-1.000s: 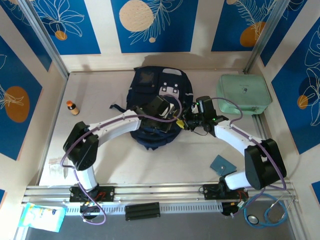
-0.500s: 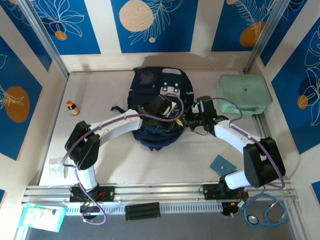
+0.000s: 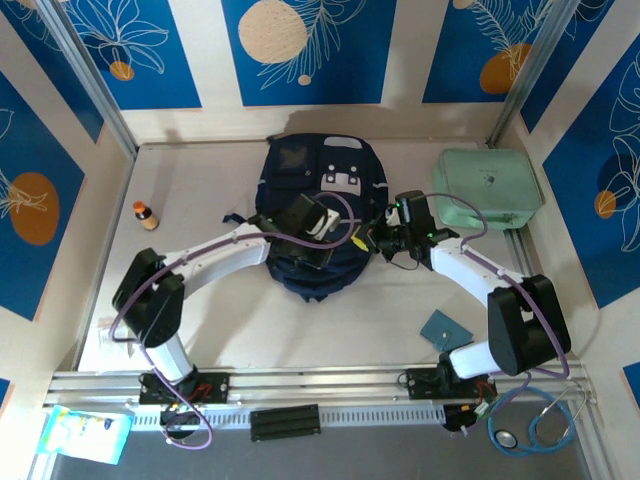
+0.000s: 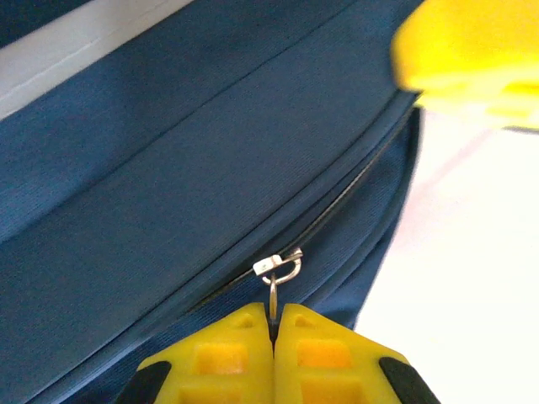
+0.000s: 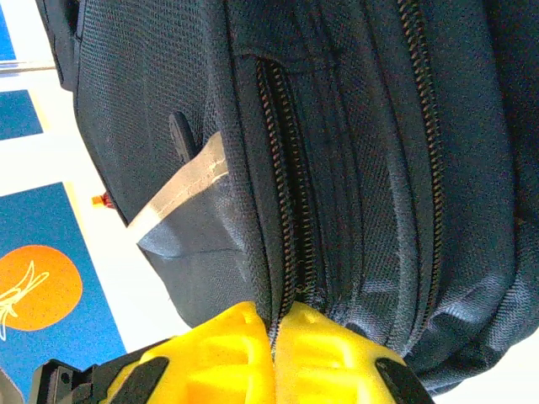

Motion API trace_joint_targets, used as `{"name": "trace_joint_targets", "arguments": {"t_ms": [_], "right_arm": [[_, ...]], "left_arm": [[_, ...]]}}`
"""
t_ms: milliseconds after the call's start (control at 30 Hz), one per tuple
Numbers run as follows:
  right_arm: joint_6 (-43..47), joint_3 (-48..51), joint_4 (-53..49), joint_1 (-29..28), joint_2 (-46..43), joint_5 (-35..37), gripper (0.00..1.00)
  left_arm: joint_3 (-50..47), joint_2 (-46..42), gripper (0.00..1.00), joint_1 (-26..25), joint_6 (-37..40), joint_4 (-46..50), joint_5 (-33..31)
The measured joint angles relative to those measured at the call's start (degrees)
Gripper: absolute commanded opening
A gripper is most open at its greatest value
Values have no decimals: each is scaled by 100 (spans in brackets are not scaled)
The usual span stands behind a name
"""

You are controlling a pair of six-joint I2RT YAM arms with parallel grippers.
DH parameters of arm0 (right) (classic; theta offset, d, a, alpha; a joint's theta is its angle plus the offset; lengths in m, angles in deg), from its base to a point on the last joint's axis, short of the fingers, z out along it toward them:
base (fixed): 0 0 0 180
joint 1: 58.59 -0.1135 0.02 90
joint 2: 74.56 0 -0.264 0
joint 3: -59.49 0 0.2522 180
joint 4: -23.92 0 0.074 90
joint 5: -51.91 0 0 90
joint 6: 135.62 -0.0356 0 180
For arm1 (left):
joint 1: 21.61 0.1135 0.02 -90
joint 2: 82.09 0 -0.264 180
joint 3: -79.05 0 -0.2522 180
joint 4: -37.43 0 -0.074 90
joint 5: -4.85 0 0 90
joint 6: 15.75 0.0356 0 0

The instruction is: Pack books, pencil case, and school supplies into a backpack

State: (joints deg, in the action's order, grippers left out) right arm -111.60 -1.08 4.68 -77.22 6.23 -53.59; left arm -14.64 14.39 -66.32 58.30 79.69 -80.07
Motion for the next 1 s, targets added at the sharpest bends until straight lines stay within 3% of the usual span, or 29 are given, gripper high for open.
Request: {"name": "trace_joint_targets", "arguments": {"t_ms": [333,633,833,1000], "right_arm": [[175,-2,-61,352,0,57,5],[323,-2,-168,544,0,96,7],[249,0,-199,599,-103,186,39],[-190,111,-116,442,-407,118,44]], "left_arm": [[-592,-634,0,785,286,439,-201],[-634,-708,0,839,304,540,-203],[-448,-708,0,514,293,549,-129],[-94,-643,0,138,293,636,-155]]}}
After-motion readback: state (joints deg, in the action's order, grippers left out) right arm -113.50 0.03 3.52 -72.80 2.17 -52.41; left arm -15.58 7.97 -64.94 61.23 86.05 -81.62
